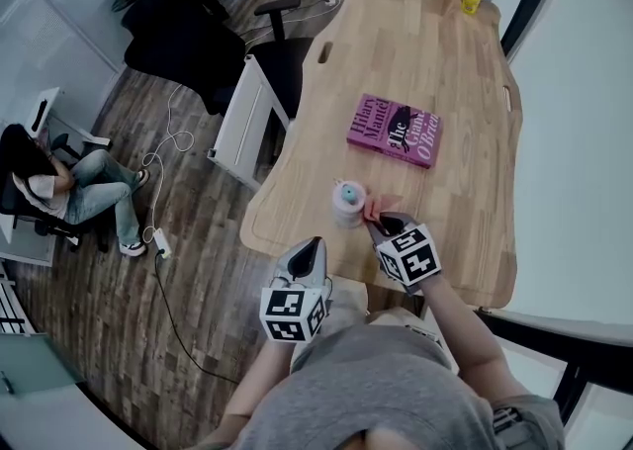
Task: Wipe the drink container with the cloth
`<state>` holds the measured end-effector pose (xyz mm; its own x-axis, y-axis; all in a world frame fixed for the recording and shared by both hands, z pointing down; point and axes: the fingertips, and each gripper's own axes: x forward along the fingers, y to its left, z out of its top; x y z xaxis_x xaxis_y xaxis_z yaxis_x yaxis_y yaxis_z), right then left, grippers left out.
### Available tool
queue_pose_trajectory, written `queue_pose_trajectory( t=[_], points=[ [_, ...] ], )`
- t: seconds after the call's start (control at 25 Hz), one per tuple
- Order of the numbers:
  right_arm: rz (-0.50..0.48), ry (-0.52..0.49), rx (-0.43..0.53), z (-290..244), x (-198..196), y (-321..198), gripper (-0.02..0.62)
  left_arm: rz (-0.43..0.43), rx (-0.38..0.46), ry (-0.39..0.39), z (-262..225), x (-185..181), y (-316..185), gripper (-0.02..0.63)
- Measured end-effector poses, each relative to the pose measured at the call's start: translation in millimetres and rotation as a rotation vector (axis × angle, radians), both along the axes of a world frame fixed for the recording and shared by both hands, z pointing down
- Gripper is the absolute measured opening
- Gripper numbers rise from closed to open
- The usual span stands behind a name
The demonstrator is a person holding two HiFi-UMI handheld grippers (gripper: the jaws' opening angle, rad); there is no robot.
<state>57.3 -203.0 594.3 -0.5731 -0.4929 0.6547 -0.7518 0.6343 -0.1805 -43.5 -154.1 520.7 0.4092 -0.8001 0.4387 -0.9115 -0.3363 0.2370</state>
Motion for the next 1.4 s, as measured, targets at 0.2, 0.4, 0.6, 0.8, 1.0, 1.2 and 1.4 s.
queue_pose_trajectory(
  t=[0.2, 0.4, 0.6, 0.8, 1.0, 1.2, 1.4],
  points=[
    [-0.023, 0.033, -0.025, 14, -3, 1, 0.025, 0.003, -0.006, -0.002, 2, -2, 0, 0.003],
    [-0.037, 0.064, -0.048, 29, -3, 1, 0.025, 0.007, -0.006, -0.003, 3, -1, -3, 0.003],
    [-0.053, 0.106, -0.071, 45, -4, 0, 0.025, 0.010, -0.011, -0.003, 4, -2, -3, 0.003],
    [-0.069, 0.149, -0.105, 64, -4, 2, 0.025, 0.010, -0.019, -0.005, 7, -4, -3, 0.003],
    [-0.081, 0.180, -0.136, 80, -6, 4, 0.025, 0.009, -0.017, -0.004, 7, -6, -7, 0.003],
    [-0.090, 0.206, -0.159, 92, -7, 6, 0.025, 0.006, -0.019, -0.002, 7, -7, -7, 0.003],
    [-0.095, 0.212, -0.167, 99, -8, 5, 0.025, 0.004, -0.021, -0.004, 9, -9, -8, 0.003]
  ],
)
